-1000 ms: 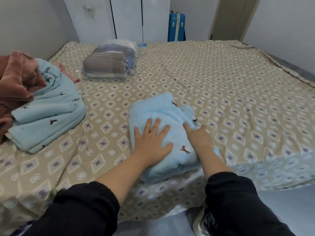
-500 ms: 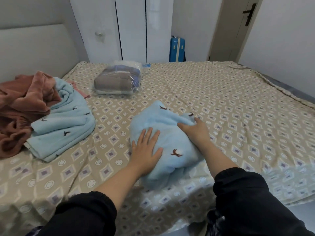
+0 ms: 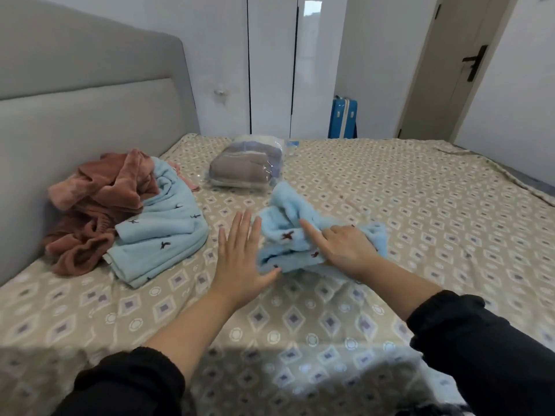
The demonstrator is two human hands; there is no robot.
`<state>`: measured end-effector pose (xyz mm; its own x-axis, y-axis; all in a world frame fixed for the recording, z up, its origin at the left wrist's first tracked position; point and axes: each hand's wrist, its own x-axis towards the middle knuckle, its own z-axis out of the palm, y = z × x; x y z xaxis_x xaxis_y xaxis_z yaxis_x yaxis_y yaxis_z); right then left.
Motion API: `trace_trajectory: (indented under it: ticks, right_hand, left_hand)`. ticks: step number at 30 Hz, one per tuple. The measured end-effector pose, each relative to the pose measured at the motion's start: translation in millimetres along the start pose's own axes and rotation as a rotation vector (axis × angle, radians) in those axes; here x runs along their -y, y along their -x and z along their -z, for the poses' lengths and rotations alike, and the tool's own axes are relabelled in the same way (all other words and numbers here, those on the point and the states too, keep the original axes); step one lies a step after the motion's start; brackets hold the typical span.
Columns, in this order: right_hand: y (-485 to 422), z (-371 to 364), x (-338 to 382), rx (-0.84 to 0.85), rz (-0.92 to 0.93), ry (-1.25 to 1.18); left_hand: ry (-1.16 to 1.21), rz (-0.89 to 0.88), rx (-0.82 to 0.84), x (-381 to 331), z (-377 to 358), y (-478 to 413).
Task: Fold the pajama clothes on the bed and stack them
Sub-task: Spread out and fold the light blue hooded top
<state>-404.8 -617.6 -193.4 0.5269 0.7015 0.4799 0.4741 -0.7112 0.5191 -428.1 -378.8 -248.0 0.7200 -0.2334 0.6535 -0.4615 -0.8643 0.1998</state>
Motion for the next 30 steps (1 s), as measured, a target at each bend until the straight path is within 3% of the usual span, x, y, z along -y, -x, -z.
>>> trace_trajectory:
  ticks: [4,11,16,22,26,30]
  right_hand:
    - [28.8,-7.9,21.0,0.071,-0.08,-0.081]
    - [33.3,-2.9,17.1,0.075,-0.199,-0.179]
    - [36.7,-6.3,15.1,0.068,-0.256,-0.203]
    - [22.1,-10.4,10.0,0.168,-0.331,-0.151]
    - [13.6,-27.3,-11.4,0.26,-0.414,-0.099]
    - [-2.0,-43.2,-46.2,0.381,-0.491,-0.231]
  left_hand:
    - [-0.227,-0.161,0.142,-11.5,-14.8,21.8]
    - [-0.421,-0.215,0.384,-46.7,-33.9,-26.3]
    - [-0.557,-0.208,0.371,-63.9,-42.5,-38.8]
    - [-0.569,-0.341,0.401,-54.4,-40.2,-55.0]
    - [-0.38,-0.259,0.349,-47.0,-39.1,-75.8]
    - [-0.303,-0.232,0.356,-46.0,-50.9,-113.5]
